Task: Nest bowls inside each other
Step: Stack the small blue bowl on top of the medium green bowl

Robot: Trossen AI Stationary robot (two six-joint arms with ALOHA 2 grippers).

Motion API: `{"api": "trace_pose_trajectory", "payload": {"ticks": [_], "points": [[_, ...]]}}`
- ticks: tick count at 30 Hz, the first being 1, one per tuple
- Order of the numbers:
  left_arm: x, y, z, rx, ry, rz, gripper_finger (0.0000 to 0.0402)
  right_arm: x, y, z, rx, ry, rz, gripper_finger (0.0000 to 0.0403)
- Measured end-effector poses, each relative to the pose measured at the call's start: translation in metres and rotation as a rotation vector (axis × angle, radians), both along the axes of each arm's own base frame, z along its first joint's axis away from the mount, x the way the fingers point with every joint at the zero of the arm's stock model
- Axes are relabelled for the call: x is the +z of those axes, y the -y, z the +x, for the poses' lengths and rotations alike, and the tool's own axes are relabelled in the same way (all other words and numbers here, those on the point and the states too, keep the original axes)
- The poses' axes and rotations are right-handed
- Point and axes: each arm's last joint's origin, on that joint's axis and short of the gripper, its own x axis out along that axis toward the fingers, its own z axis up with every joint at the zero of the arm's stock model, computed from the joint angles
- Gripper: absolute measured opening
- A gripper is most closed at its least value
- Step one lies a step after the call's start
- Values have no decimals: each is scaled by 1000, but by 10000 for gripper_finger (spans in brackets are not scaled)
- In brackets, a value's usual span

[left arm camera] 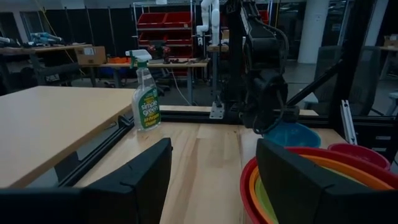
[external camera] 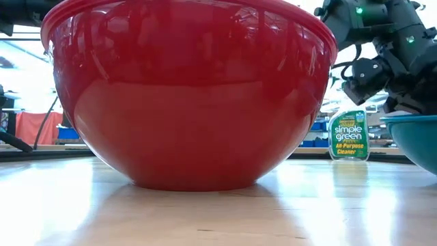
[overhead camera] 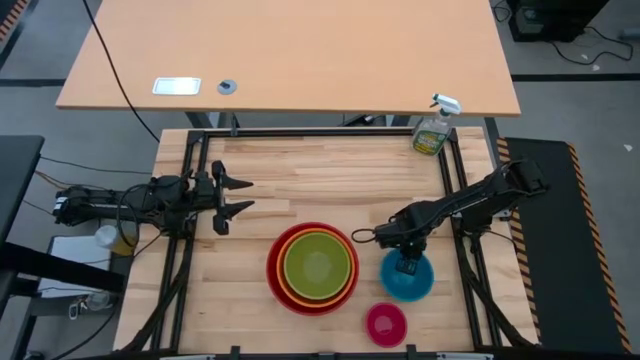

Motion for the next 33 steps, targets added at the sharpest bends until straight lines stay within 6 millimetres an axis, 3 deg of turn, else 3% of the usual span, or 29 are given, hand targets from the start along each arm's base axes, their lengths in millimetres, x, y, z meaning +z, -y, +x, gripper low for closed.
{"api": "trace_pose_trajectory", "payload": {"ticks": [4,8,17,22,26,33], "points": [[0,0,0,1,-1,10,238,10,2,3,-3,-30,-35,15],[1,0,0,1,4,10,238,34,8,9,-14,-28,-130,13],[0,0,0,1,2,14,238,140,15,26,-133,359,-173,16],[2,0,0,2,14,24,238,176,15,43,-197,572,-188,16],[3,0,0,1,30,15,238,175,11,80,-162,681,-147,18],[3,0,0,0,28,-3,238,138,0,149,-5,626,-180,19]]}}
